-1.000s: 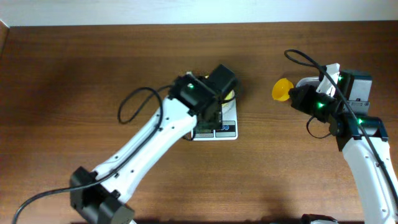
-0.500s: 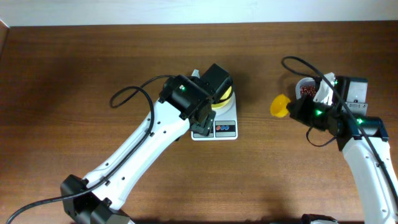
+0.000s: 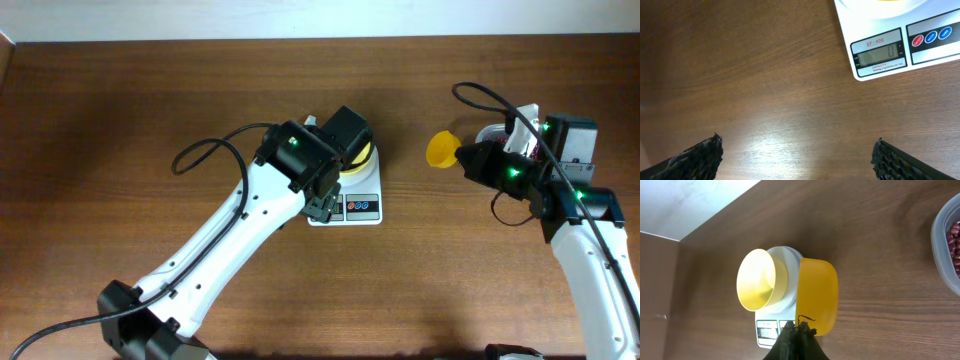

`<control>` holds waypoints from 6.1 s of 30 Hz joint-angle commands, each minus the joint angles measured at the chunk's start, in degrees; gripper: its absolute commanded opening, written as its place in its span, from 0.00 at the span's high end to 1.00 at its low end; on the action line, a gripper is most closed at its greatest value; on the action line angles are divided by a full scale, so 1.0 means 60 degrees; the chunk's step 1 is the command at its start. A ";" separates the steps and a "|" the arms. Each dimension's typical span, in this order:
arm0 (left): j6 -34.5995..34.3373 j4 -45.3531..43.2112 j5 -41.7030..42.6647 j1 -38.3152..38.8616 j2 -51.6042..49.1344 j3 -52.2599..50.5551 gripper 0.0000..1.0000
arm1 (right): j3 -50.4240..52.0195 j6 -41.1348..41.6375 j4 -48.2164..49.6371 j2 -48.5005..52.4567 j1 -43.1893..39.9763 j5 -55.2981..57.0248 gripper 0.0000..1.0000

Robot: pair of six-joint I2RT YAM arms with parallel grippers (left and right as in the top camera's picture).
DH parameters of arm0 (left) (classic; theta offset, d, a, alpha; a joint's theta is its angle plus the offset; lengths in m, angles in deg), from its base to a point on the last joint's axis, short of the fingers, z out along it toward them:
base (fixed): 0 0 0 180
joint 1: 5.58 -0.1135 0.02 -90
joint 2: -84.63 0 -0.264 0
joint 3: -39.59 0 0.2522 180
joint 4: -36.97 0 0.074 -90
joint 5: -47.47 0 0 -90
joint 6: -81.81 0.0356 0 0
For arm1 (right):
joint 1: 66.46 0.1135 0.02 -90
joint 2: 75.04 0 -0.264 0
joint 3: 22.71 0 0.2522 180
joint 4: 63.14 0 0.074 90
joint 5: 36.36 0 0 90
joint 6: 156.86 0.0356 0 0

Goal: Scoop item into bowl and weigh 50g on scale
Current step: 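Withdraw the left gripper from the scale toward the front, then move the yellow scoop with the right gripper down into the bean tub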

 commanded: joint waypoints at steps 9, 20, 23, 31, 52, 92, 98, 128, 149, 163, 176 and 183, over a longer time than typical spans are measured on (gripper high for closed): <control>-0.0084 -0.1461 0.0525 -0.0062 0.0251 -0.0055 0.01 | -0.0208 -0.0146 -0.0036 -0.0208 -0.0036 0.0688 0.96; 0.0885 -0.2302 0.2164 -0.0062 0.0251 -0.0058 0.01 | -0.0208 -0.0415 -0.0539 -0.0208 -0.0036 0.0645 0.96; 0.1319 -0.2106 0.2401 -0.0069 0.0251 -0.0098 0.01 | -0.0208 -0.0787 -0.0543 -0.0208 -0.0036 0.0681 0.96; 0.3118 -0.3009 0.3096 -0.0208 0.0933 -0.1446 0.01 | -0.0208 -0.0860 -0.0295 -0.0208 -0.0036 0.1078 0.96; 0.4918 -0.6109 0.4666 -0.1945 0.5125 -0.5781 0.01 | -0.0208 -0.0892 -0.0306 -0.0208 -0.0036 0.1107 0.96; 0.5468 -0.8247 0.5690 -0.1945 0.6331 -0.7235 0.01 | -0.0208 -0.0892 -0.0404 -0.0208 -0.0036 0.1359 0.96; 0.5370 -0.8236 0.5909 -0.1945 0.6331 -0.7235 0.01 | -0.0208 -0.0892 -0.0404 -0.0208 -0.0036 0.1359 0.96; 0.5370 -0.8236 0.5909 -0.1945 0.6331 -0.7235 0.01 | -0.3406 -0.4393 -0.2382 0.2991 -0.1421 0.6229 0.96; 0.5370 -0.8236 0.5909 -0.1945 0.6331 -0.7235 0.01 | -0.3158 -0.4386 -0.2033 0.4685 -0.1668 0.4266 0.96; 0.5370 -0.8236 0.5909 -0.1945 0.6331 -0.7235 0.01 | -0.3045 -0.4390 -0.2051 0.5107 -0.1672 0.2696 0.96; 0.5370 -0.8236 0.5909 -0.1945 0.6331 -0.7235 0.01 | -0.3042 -0.4350 -0.2240 0.5333 -0.2634 0.0892 0.96; 0.5370 -0.8236 0.5909 -0.1945 0.6331 -0.7235 0.01 | -0.3042 -0.4266 -0.2051 0.6167 -0.3115 -0.0288 0.96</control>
